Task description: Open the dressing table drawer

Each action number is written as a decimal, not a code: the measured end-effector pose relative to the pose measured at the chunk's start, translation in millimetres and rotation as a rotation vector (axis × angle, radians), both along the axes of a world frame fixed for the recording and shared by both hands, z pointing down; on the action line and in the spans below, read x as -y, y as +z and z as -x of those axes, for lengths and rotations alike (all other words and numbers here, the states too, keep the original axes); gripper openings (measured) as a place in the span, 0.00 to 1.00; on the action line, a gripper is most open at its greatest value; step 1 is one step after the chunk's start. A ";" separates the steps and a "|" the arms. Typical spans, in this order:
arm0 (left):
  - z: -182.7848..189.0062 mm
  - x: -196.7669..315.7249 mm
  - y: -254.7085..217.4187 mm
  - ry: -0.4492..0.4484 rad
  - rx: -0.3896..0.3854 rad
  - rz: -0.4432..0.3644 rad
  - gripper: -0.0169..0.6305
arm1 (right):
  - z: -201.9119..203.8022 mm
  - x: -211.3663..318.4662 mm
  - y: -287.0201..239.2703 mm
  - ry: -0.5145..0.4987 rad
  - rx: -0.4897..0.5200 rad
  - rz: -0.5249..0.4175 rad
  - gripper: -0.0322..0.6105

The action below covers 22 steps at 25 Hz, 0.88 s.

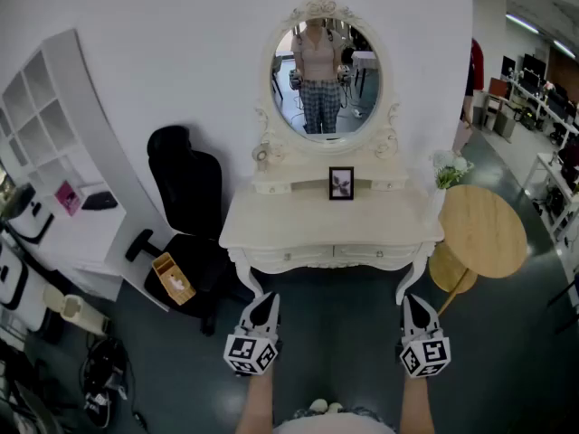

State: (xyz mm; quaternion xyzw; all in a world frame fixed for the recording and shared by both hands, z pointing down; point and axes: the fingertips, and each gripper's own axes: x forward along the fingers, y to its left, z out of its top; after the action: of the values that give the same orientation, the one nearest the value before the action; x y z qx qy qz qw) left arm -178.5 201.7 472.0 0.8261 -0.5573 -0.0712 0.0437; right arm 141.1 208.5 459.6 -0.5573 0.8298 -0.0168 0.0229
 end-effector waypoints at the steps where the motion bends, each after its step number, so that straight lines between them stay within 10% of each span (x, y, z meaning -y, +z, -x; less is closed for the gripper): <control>1: 0.2 0.5 0.8 -0.001 -0.002 0.000 0.07 | 0.6 1.1 0.2 -0.001 -0.001 -0.001 0.07; 22: -0.7 -14.9 6.1 0.002 -0.017 0.021 0.07 | 9.9 -15.3 2.5 -0.032 0.042 0.018 0.07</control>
State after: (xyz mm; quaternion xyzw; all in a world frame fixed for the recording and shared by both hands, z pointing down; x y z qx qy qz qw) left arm -177.8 216.6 478.1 0.8255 -0.5568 -0.0723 0.0575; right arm 131.2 223.7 462.1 -0.5437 0.8378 -0.0360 0.0350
